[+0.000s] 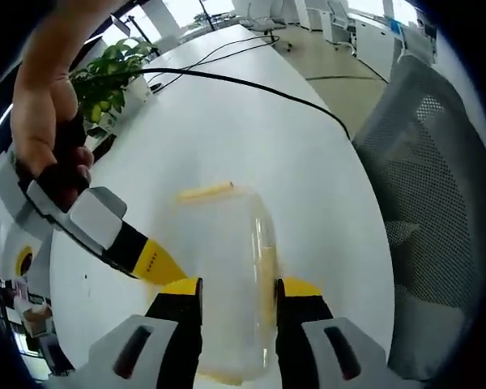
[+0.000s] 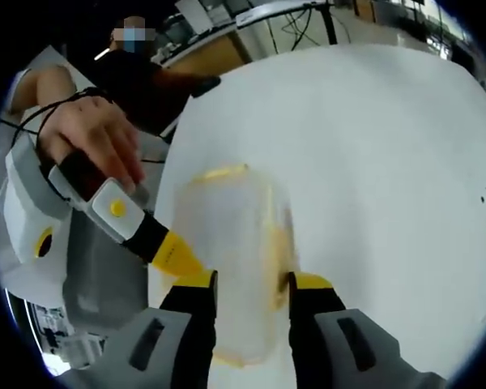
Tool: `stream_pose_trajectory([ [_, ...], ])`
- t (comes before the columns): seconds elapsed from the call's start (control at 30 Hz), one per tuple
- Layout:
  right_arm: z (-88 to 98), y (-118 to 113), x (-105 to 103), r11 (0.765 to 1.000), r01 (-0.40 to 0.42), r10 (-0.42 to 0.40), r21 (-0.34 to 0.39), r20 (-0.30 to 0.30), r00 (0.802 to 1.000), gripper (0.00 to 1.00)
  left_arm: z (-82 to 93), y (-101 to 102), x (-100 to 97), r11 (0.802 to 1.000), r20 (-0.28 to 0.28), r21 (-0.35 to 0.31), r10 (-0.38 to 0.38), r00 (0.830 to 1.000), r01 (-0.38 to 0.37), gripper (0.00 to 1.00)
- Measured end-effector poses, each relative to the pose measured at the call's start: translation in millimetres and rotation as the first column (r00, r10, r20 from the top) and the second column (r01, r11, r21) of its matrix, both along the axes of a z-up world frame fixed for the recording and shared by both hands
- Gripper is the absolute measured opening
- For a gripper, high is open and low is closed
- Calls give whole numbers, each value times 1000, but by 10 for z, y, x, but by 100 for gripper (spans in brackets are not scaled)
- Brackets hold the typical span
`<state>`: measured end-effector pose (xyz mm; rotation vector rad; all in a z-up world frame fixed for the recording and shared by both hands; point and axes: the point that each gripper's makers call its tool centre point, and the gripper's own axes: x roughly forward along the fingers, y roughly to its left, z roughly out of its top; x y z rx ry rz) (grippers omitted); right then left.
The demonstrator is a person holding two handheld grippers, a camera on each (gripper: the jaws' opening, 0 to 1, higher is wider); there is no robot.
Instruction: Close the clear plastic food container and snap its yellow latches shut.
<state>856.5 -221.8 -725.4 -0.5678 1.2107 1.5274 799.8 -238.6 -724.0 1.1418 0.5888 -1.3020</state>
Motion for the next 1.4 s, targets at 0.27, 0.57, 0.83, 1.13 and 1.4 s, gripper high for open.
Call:
stream_pose_trajectory([
  [0.27, -3, -4, 0, 1000, 1, -1, -6, -16, 1000, 30, 0, -2, 11, 1000, 5, 8, -4, 1000, 4, 28],
  [0.57, -50, -70, -6, 998, 46, -47, -40, -29, 998, 26, -24, -9, -1, 1000, 7, 16, -11, 1000, 11, 26],
  [0.83, -124, -40, -125, 999, 8, -10, -42, -37, 999, 26, -16, -8, 42, 1000, 16, 8, 11, 1000, -11, 26],
  [1.13, -114, 22, -100, 999, 11, -12, -34, -39, 999, 26, -15, 3, 60, 1000, 16, -6, 18, 1000, -18, 26],
  [1.4, -95, 61, -72, 999, 22, -23, -30, -40, 999, 26, -27, 6, 53, 999, 43, -33, 26, 999, -24, 25],
])
